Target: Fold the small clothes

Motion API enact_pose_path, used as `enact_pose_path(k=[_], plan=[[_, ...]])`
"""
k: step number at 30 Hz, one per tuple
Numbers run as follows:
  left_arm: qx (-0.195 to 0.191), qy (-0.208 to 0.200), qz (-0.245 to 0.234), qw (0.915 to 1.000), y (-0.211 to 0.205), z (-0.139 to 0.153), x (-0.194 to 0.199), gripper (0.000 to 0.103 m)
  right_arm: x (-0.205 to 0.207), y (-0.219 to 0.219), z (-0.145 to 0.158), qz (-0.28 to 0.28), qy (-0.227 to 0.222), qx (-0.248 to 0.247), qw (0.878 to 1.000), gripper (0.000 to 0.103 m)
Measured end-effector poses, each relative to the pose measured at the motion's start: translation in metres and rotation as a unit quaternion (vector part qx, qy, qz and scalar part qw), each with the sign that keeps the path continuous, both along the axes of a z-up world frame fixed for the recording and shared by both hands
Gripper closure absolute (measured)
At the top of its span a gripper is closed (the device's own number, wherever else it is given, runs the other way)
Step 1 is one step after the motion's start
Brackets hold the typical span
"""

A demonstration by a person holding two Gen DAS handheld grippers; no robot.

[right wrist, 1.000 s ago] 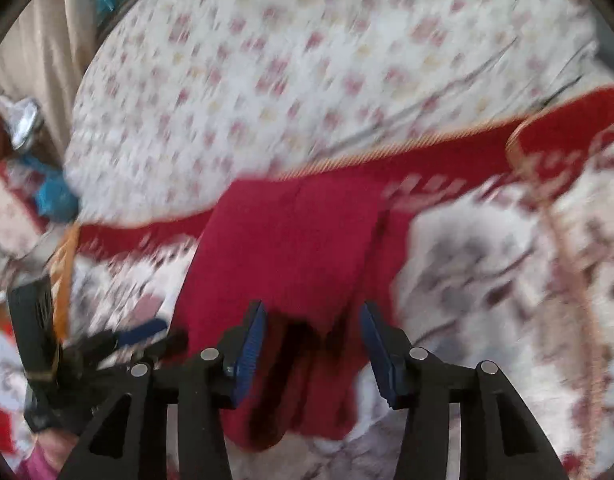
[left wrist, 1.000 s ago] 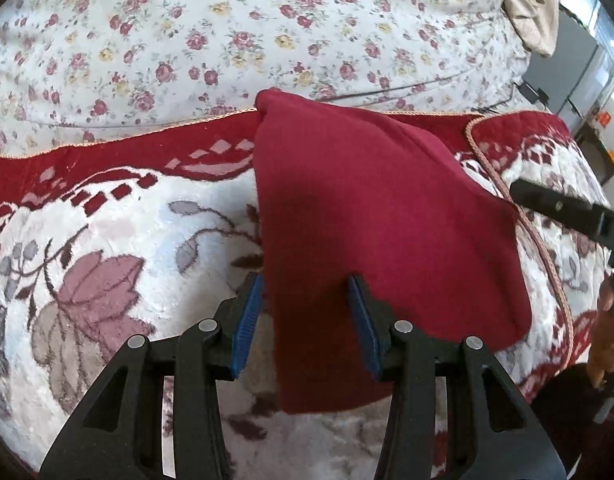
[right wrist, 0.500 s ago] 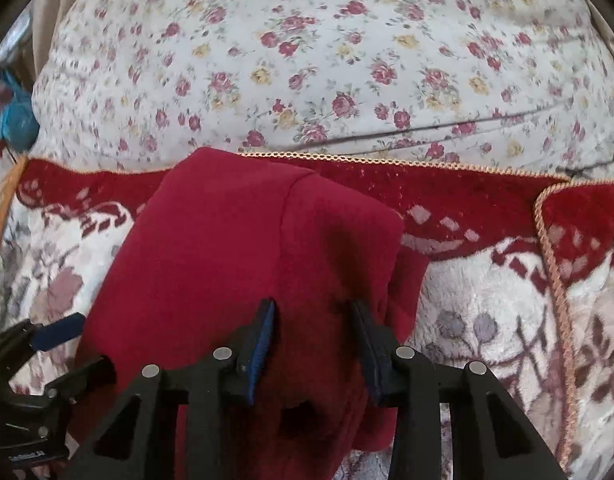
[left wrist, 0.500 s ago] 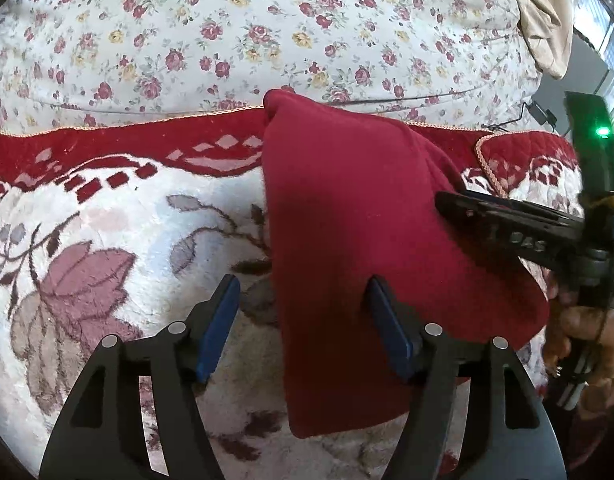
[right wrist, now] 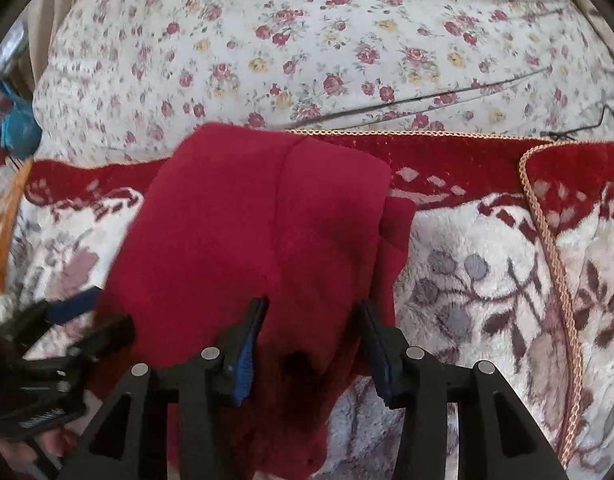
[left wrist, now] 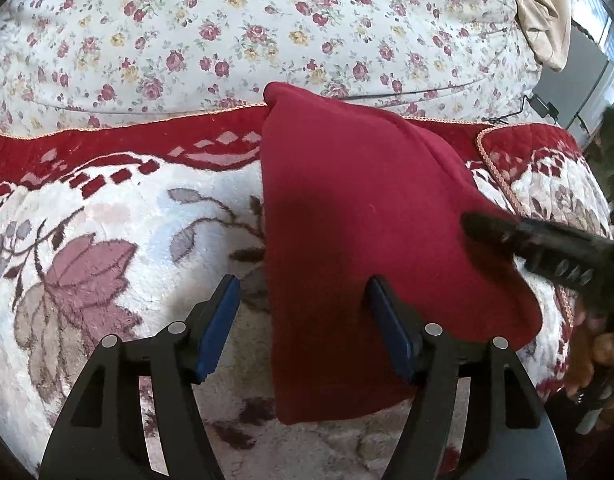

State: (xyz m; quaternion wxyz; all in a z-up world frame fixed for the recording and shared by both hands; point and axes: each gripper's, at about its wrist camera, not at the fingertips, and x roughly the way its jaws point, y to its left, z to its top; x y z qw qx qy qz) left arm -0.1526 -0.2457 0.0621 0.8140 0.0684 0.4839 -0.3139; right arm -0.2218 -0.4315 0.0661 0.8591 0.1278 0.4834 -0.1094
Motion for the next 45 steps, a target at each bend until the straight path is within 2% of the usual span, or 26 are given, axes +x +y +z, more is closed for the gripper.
enact_pose_path(k=[5, 7, 10, 12, 18, 19, 21, 22, 23, 25, 27, 30, 31, 35, 38, 40, 41, 43, 45], plan=[[0.001, -0.002, 0.0, 1.0, -0.001, 0.0, 0.0, 0.036, -0.009, -0.005, 0.017, -0.027, -0.07, 0.025, 0.997, 0.054], [0.001, -0.003, -0.001, 1.0, -0.001, -0.001, 0.001, 0.035, -0.004, -0.009, 0.011, -0.035, -0.063, 0.024, 0.997, 0.053], [0.0, 0.001, -0.002, 1.0, -0.001, -0.002, 0.002, 0.035, 0.006, -0.014, -0.013, -0.033, -0.02, 0.024, 0.999, 0.051], [0.0, 0.001, -0.002, 1.0, -0.001, -0.002, 0.001, 0.035, 0.004, -0.018, -0.013, -0.032, -0.023, 0.034, 0.999, 0.051], [-0.005, 0.006, -0.003, 1.0, 0.0, -0.001, 0.001, 0.035, -0.001, -0.014, -0.008, -0.028, -0.03, 0.021, 0.999, 0.051], [-0.013, 0.013, -0.004, 0.9998, 0.001, -0.001, 0.003, 0.035, -0.002, -0.016, -0.006, -0.028, -0.034, 0.026, 0.999, 0.051], [-0.064, 0.047, -0.015, 0.9967, 0.007, 0.001, 0.009, 0.035, -0.007, -0.023, -0.001, -0.038, -0.055, 0.043, 0.997, 0.047], [-0.091, 0.066, -0.018, 0.9935, 0.01, 0.002, 0.013, 0.035, -0.011, -0.03, 0.001, -0.051, -0.069, 0.06, 0.995, 0.043], [-0.104, 0.077, -0.014, 0.9915, 0.011, 0.003, 0.017, 0.035, -0.014, -0.037, 0.0, -0.067, -0.076, 0.073, 0.992, 0.031], [-0.105, 0.08, -0.007, 0.9912, 0.011, 0.003, 0.025, 0.035, -0.016, -0.049, -0.004, -0.095, -0.082, 0.094, 0.988, 0.021], [-0.096, 0.08, -0.005, 0.9921, 0.008, 0.001, 0.034, 0.035, -0.014, -0.06, -0.014, -0.101, -0.082, 0.141, 0.982, 0.021], [-0.12, 0.123, -0.016, 0.985, 0.006, -0.011, 0.049, 0.032, -0.004, -0.073, -0.027, -0.095, -0.084, 0.194, 0.973, 0.02], [-0.132, 0.14, -0.018, 0.9812, 0.004, -0.015, 0.054, 0.024, -0.001, -0.074, -0.029, -0.093, -0.085, 0.2, 0.972, 0.019], [-0.156, 0.178, -0.03, 0.9712, -0.006, -0.031, 0.064, 0.02, 0.015, -0.073, -0.046, -0.077, -0.084, 0.236, 0.965, 0.013], [-0.156, 0.183, -0.037, 0.9699, -0.015, -0.033, 0.069, 0.019, 0.02, -0.066, -0.048, -0.064, -0.086, 0.22, 0.97, 0.011], [-0.149, 0.182, -0.04, 0.9712, -0.018, -0.031, 0.069, 0.019, 0.024, -0.061, -0.048, -0.048, -0.084, 0.214, 0.972, 0.014], [-0.147, 0.179, -0.041, 0.972, -0.017, -0.03, 0.068, 0.019, 0.024, -0.059, -0.048, -0.037, -0.086, 0.22, 0.971, 0.029], [-0.148, 0.168, -0.042, 0.9737, -0.014, -0.024, 0.064, 0.029, 0.023, -0.056, -0.047, -0.029, -0.09, 0.228, 0.969, 0.038], [-0.149, 0.161, -0.044, 0.9746, -0.008, -0.016, 0.061, 0.038, 0.022, -0.05, -0.04, -0.026, -0.089, 0.211, 0.973, 0.044]])
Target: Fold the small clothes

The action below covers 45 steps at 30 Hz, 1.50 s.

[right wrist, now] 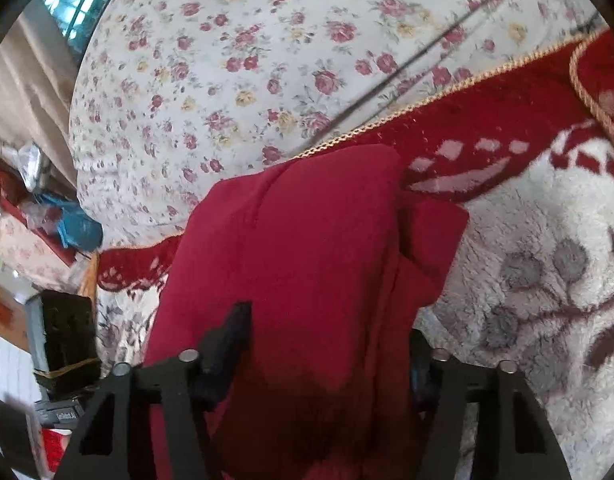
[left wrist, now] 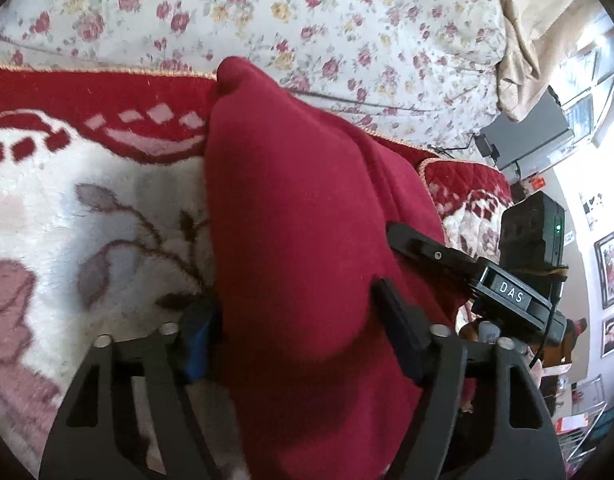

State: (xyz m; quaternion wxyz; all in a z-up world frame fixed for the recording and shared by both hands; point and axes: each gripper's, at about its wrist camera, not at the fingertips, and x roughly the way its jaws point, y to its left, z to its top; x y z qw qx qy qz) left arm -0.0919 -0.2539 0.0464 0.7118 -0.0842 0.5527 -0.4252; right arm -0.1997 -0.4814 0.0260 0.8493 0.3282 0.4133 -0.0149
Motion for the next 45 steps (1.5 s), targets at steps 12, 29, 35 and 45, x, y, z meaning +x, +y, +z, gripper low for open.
enact_pose_path(k=[12, 29, 35, 45], plan=[[0.092, 0.0, 0.052, 0.9944, 0.101, 0.026, -0.048, 0.041, -0.007, 0.09, 0.028, 0.088, 0.034, -0.012, 0.995, 0.045], [0.149, -0.163, 0.127, 0.967, 0.111, 0.035, -0.082, 0.039, -0.047, 0.153, 0.033, 0.127, 0.04, -0.187, 0.973, 0.059], [0.176, -0.21, 0.127, 0.9532, 0.105, 0.043, -0.093, 0.039, -0.06, 0.16, 0.038, 0.119, 0.031, -0.193, 0.974, 0.059], [0.175, -0.245, 0.154, 0.941, 0.117, 0.054, -0.109, 0.039, -0.086, 0.159, 0.074, 0.061, -0.006, -0.172, 0.983, 0.053]])
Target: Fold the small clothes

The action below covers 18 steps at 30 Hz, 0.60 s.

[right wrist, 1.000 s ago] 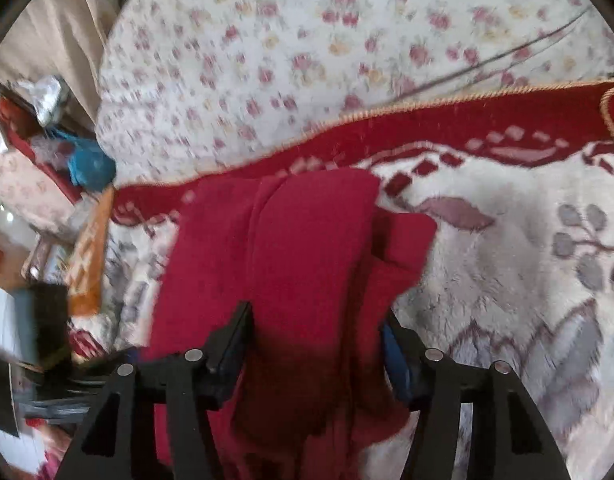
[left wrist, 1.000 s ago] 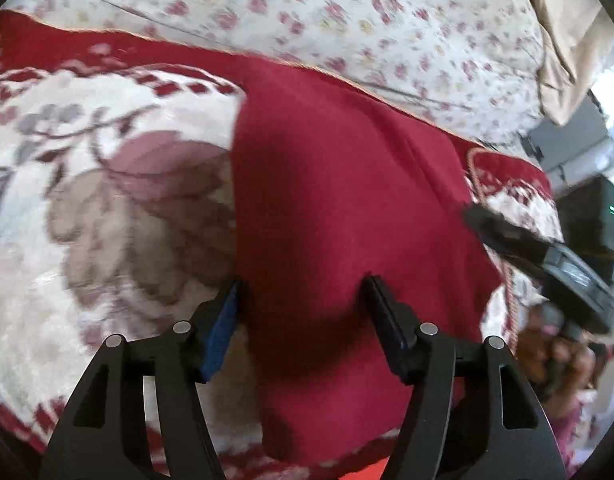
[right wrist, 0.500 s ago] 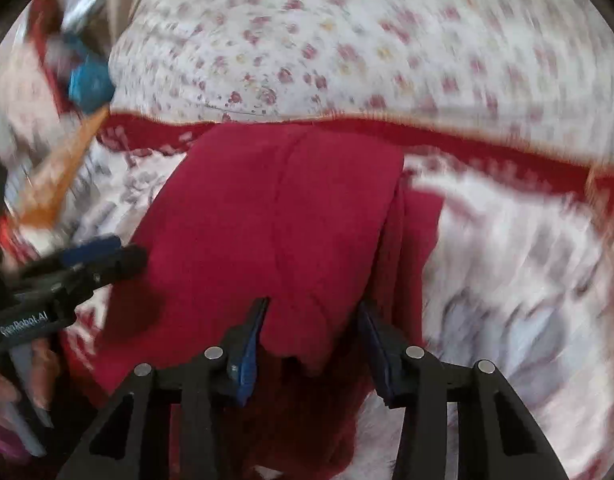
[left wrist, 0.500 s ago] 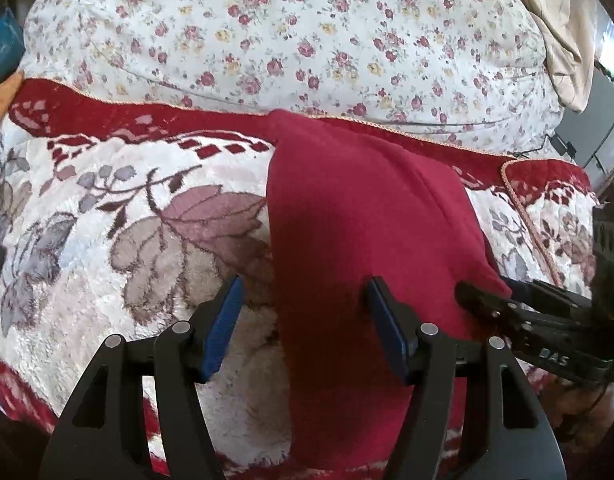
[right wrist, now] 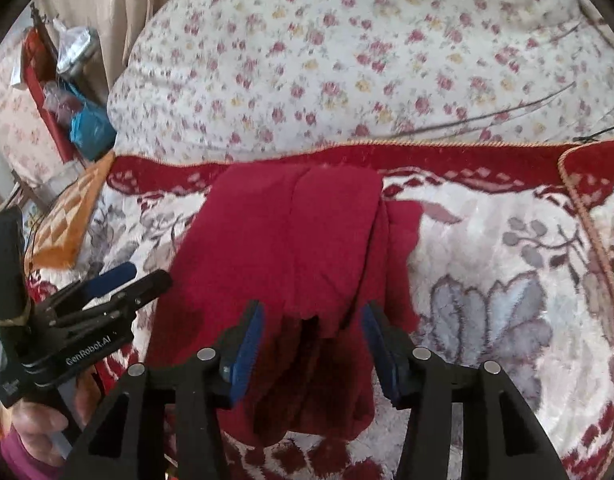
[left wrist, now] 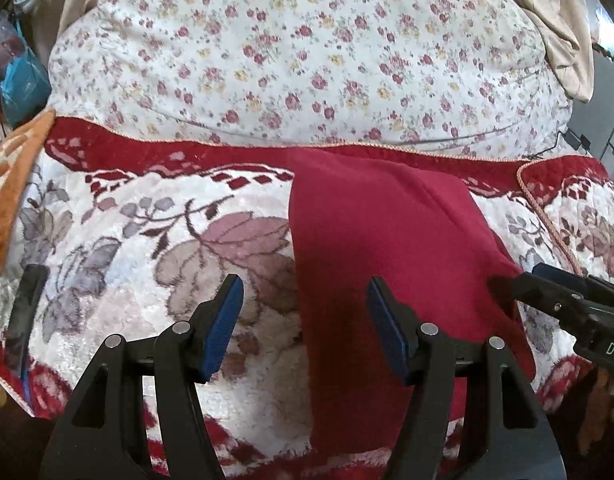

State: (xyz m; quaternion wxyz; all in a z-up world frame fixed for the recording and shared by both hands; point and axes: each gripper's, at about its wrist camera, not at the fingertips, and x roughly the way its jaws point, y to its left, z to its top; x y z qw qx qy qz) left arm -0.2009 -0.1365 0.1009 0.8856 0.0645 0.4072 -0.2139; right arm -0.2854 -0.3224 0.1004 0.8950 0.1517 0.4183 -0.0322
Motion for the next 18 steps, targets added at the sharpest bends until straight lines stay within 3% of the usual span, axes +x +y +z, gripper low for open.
enact_pose_path(k=[1, 2, 3, 4, 18], plan=[[-0.003, -0.002, 0.001, 1.0, 0.001, 0.002, -0.002, 0.039, -0.002, 0.001, 0.001, -0.004, -0.003, -0.001, 1.0, 0.052], [-0.004, -0.005, 0.001, 1.0, 0.002, 0.003, -0.003, 0.039, -0.003, 0.002, 0.002, -0.01, -0.004, -0.004, 1.0, 0.045], [-0.003, -0.007, 0.001, 1.0, 0.002, 0.004, -0.005, 0.039, -0.005, 0.004, 0.002, -0.015, -0.003, -0.009, 1.0, 0.031], [-0.002, -0.012, 0.001, 0.9999, 0.002, 0.006, -0.007, 0.039, -0.007, 0.006, 0.002, -0.02, -0.004, -0.015, 1.0, 0.027], [-0.012, -0.026, -0.001, 0.9996, 0.007, 0.012, -0.018, 0.039, -0.016, 0.02, 0.004, -0.019, -0.005, -0.039, 0.999, 0.025]])
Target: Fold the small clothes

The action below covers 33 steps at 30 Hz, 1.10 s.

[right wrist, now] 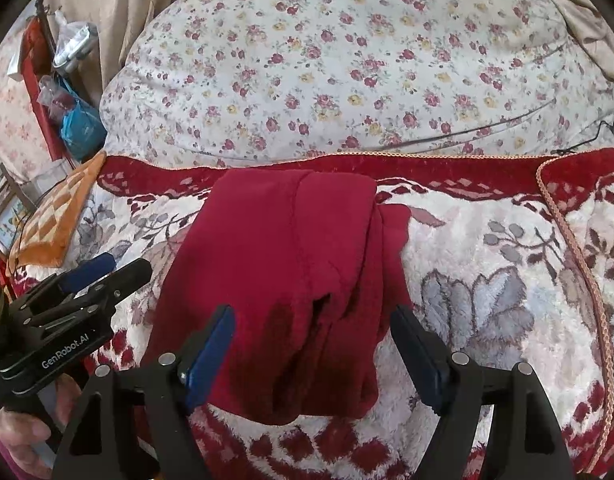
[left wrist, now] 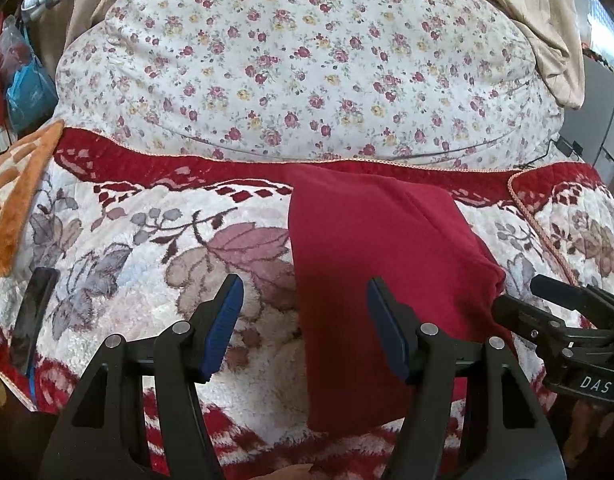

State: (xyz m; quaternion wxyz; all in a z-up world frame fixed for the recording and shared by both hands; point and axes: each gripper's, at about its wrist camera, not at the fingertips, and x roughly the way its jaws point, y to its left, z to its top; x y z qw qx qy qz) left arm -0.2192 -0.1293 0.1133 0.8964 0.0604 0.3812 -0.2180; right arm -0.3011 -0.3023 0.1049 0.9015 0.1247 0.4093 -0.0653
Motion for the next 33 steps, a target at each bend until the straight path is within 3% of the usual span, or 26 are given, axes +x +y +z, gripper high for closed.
enact_pose_path(k=[33], plan=[[0.011, 0.008, 0.002, 0.9999, 0.0, -0.014, 0.01, 0.039, 0.023, 0.002, -0.014, 0.005, 0.025, -0.015, 1.0, 0.024]])
